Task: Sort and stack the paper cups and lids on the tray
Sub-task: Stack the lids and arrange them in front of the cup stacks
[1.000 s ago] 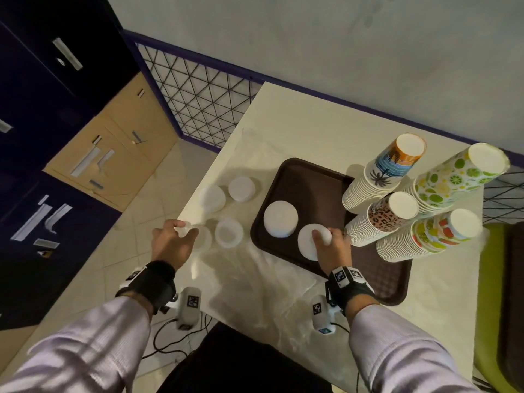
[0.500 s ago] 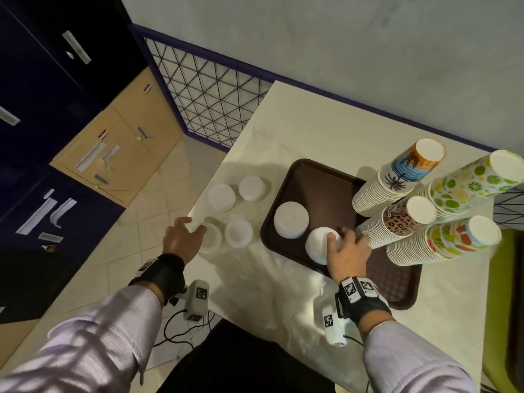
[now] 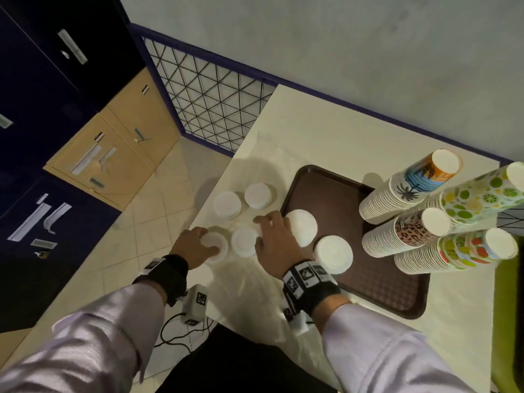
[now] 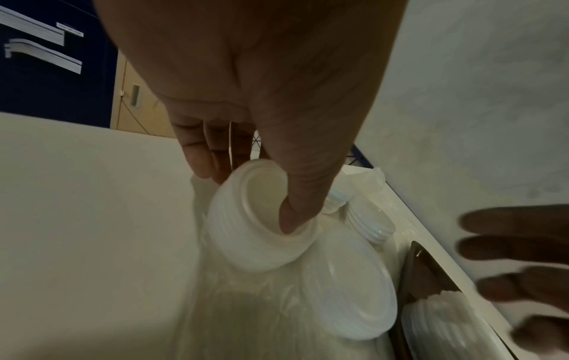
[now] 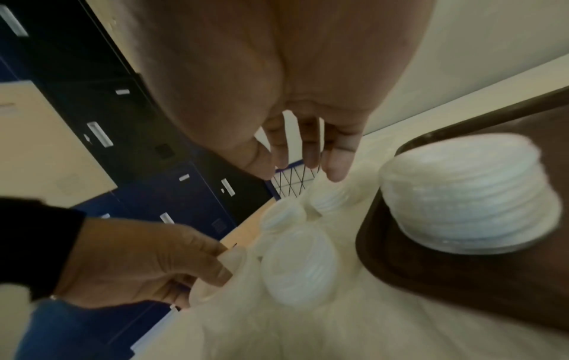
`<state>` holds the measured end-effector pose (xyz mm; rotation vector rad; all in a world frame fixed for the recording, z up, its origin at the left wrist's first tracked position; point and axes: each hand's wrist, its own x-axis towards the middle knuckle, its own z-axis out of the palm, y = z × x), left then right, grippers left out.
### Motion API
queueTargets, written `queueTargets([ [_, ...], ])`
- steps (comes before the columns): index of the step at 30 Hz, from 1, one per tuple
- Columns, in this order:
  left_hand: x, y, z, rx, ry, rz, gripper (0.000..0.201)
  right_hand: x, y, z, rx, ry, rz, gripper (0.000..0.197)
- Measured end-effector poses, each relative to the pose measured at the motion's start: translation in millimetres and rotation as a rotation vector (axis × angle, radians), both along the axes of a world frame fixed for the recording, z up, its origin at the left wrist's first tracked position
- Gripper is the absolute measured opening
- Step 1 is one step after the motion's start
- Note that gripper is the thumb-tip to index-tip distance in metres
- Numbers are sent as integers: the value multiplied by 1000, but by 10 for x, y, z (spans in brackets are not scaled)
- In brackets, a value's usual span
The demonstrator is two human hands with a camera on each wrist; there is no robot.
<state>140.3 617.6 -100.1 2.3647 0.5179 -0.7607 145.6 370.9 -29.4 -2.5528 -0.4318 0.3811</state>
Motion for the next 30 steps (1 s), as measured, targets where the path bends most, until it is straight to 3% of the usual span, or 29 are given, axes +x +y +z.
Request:
queueTargets([
  [6,26,-6,6,-7,-23,-45,73,210,335,-330,-312,76,116,56],
  [10,37,-7,4,-17,-47,-61,66,271,411,-525,-400,162,153,52],
  [17,52,18,-45,-6,2,-32,74,294,465,-604,-412,116,134,44],
  [30,41,-3,-34,-12,61,-54,87,352,505,-581,-350,156,125,52],
])
